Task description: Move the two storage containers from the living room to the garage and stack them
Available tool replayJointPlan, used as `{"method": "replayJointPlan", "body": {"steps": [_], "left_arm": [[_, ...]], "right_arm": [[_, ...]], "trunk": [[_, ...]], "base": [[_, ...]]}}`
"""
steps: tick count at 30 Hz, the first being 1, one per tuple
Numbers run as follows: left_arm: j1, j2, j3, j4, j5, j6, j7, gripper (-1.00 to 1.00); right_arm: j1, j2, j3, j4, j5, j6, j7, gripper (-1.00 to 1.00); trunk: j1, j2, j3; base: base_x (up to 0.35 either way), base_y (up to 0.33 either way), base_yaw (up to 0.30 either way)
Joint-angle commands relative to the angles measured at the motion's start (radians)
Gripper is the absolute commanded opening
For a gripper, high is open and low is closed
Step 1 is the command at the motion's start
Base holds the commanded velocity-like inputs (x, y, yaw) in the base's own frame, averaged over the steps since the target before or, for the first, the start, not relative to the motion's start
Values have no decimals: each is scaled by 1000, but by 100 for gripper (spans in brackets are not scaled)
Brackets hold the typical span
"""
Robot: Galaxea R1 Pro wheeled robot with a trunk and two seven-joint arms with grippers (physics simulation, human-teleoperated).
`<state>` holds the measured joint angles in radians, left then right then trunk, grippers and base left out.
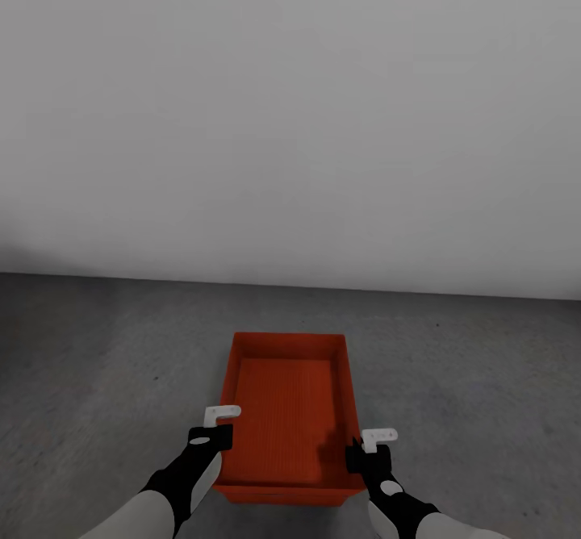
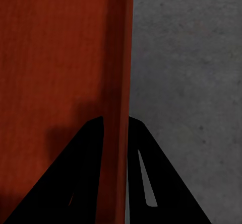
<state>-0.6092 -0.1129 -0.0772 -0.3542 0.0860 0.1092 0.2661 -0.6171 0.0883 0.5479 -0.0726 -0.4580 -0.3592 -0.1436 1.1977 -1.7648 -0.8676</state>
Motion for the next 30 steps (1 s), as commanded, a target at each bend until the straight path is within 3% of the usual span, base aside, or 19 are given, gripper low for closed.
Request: {"method": "replayJointPlan", "body": {"steps": [1,5,10,30], "left_arm": [[0,-1,-3,-2,6,6,12,-100],[0,-1,-3,-2,6,6,12,-100],[0,-1,-3,-2,7,6,12,-100],[0,0,-3,-3,8,4,12,-100]], "right_arm": [[-1,1,-19,2,-22,-7,-10,-100],[-1,1,-19,2,-22,-8,-9,-100],[-1,1,-19,2,-22,-8,-10,-100],[-1,1,-19,2,-22,-8,-10,-100]], "trunk": [[0,0,-1],[0,0,-1],[19,-35,-16],[19,-35,-16]], "base": [[0,0,0],[0,0,0],[0,0,0],[0,0,0]]}}
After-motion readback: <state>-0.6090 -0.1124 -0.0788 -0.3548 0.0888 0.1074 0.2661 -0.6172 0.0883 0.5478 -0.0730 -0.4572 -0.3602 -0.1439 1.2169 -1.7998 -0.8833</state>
